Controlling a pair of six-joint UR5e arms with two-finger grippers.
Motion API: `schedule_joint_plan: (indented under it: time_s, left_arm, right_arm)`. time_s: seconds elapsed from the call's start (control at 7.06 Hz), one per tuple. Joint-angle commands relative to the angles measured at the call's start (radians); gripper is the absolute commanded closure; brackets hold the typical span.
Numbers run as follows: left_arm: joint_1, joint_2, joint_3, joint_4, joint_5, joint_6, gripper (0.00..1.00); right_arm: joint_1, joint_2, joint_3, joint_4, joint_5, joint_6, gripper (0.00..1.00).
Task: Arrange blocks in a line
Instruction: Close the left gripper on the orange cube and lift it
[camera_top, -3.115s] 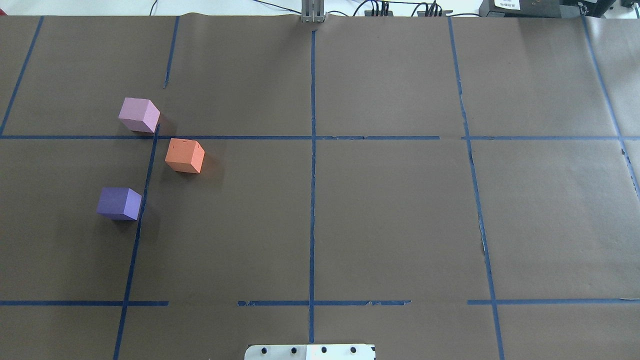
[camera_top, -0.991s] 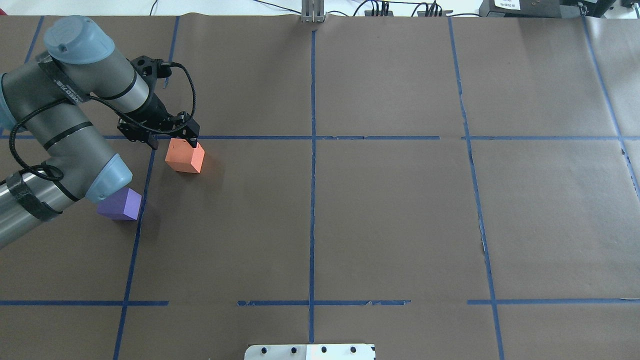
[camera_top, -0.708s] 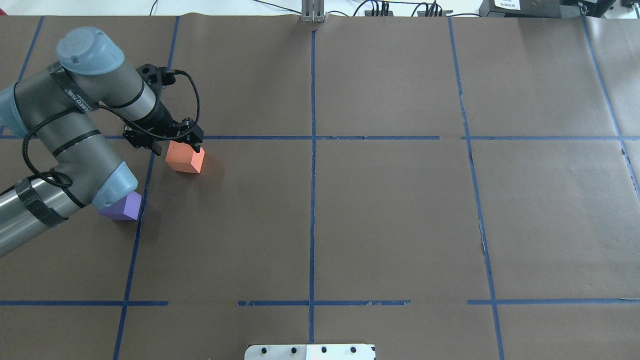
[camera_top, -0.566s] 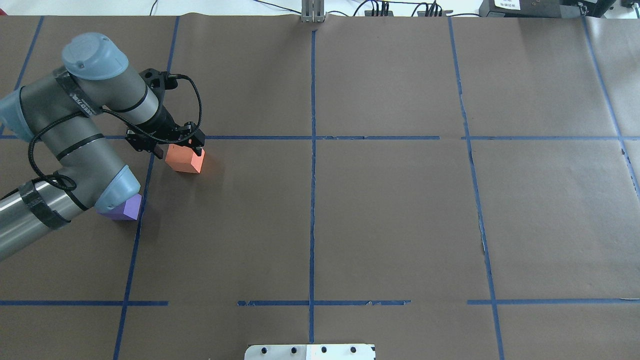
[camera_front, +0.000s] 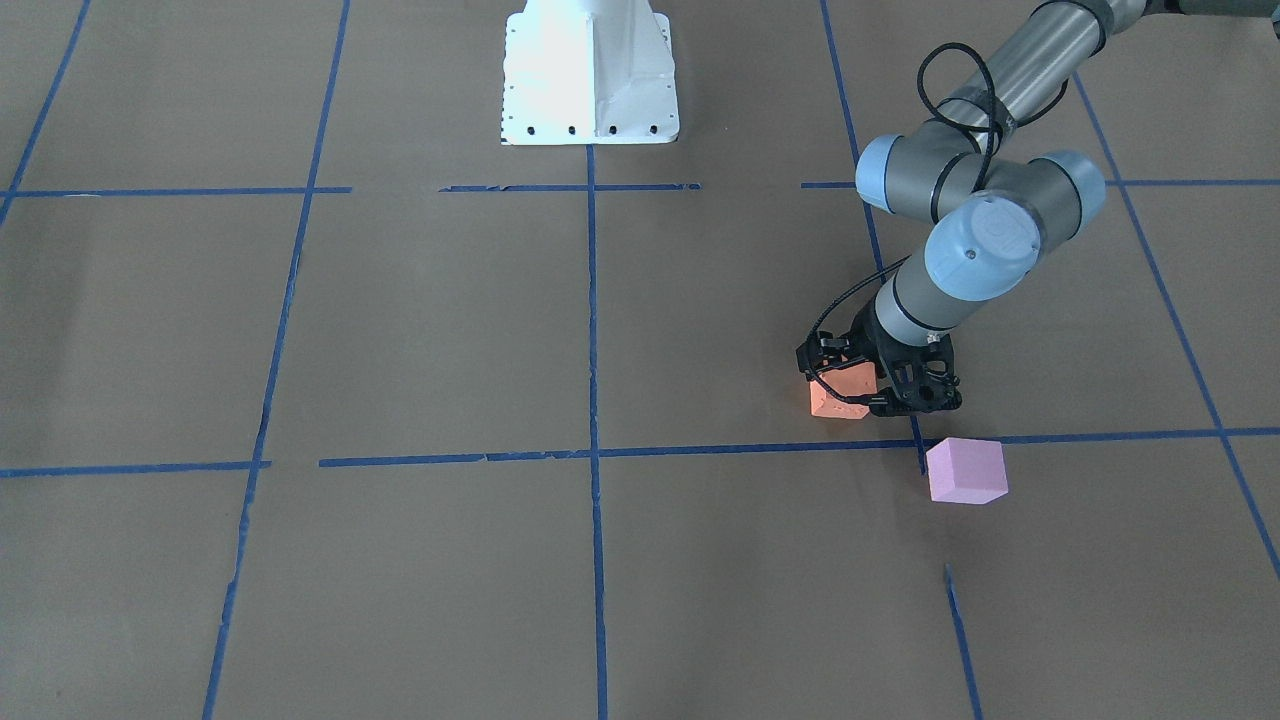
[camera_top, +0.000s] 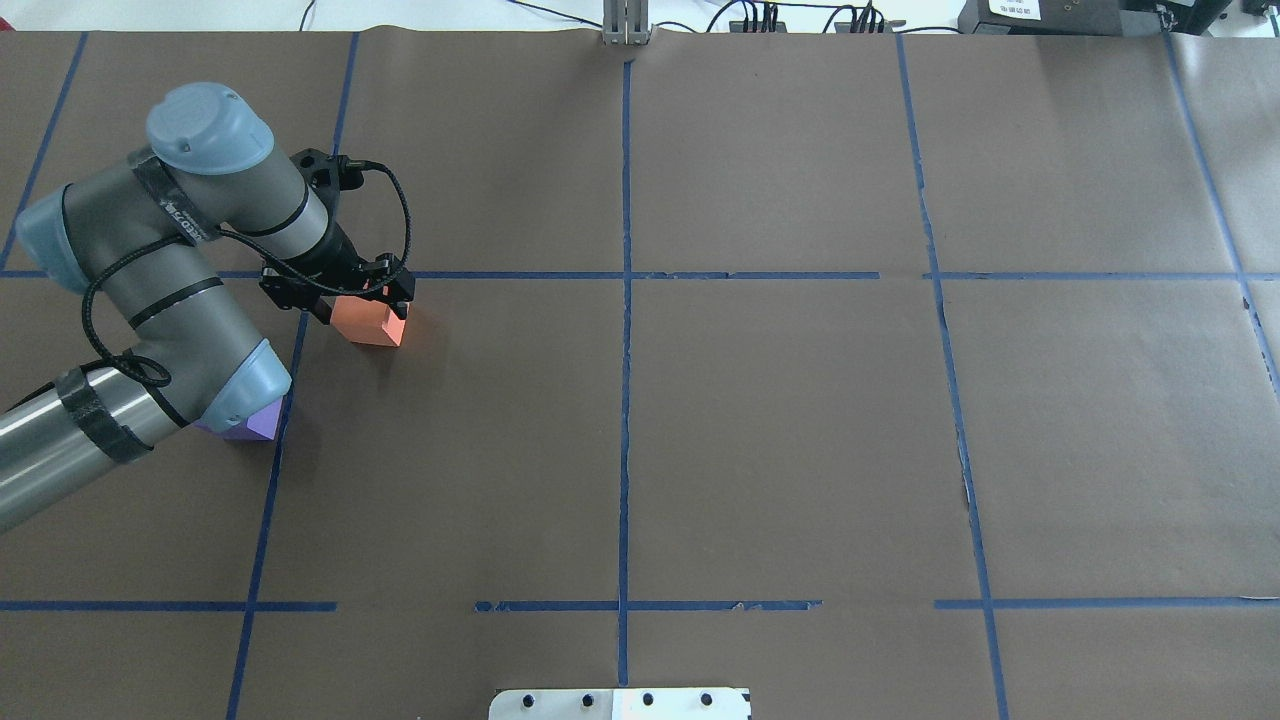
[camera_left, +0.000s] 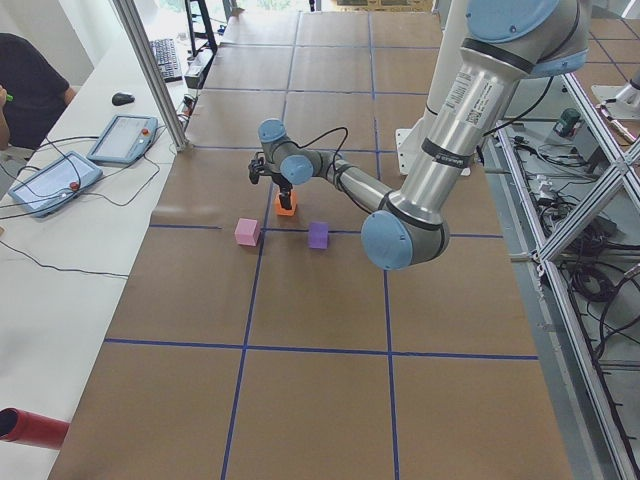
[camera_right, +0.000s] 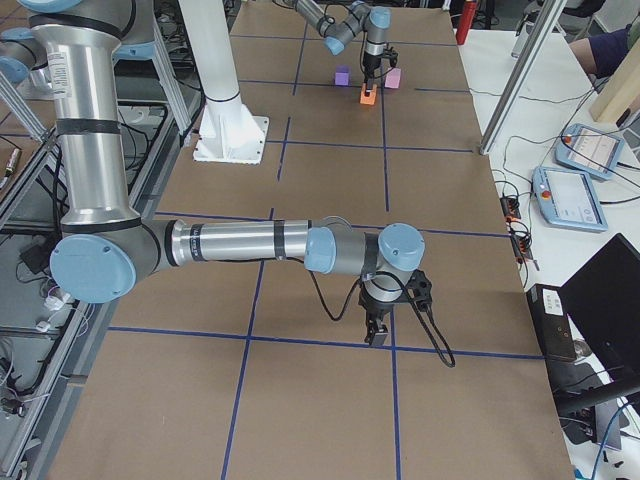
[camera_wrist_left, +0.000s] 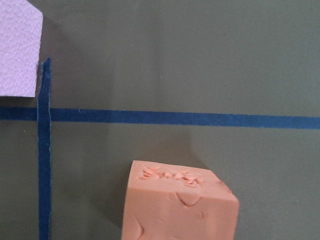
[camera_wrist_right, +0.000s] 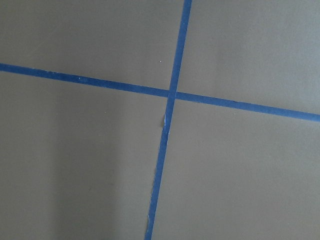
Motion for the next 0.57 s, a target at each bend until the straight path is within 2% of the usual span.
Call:
schedule_joint_plan:
  time_s: [0.0,0.28,0.42]
  left_arm:
    - [0.003,-0.008,0.021,-0.018,0.024,0.001,0.06]
    - [0.016,-0.004,0.027,-0.041,0.028,0.000,0.08]
    - [0.017,-0.007,0.030,-0.042,0.026,0.000,0.14]
  right_arm:
    - [0.000,0.000,0.000,0.000,0.000,0.000,0.00]
    - [0.000,0.000,0.000,0.000,0.000,0.000,0.00]
    - [0.000,0.000,0.000,0.000,0.000,0.000,0.00]
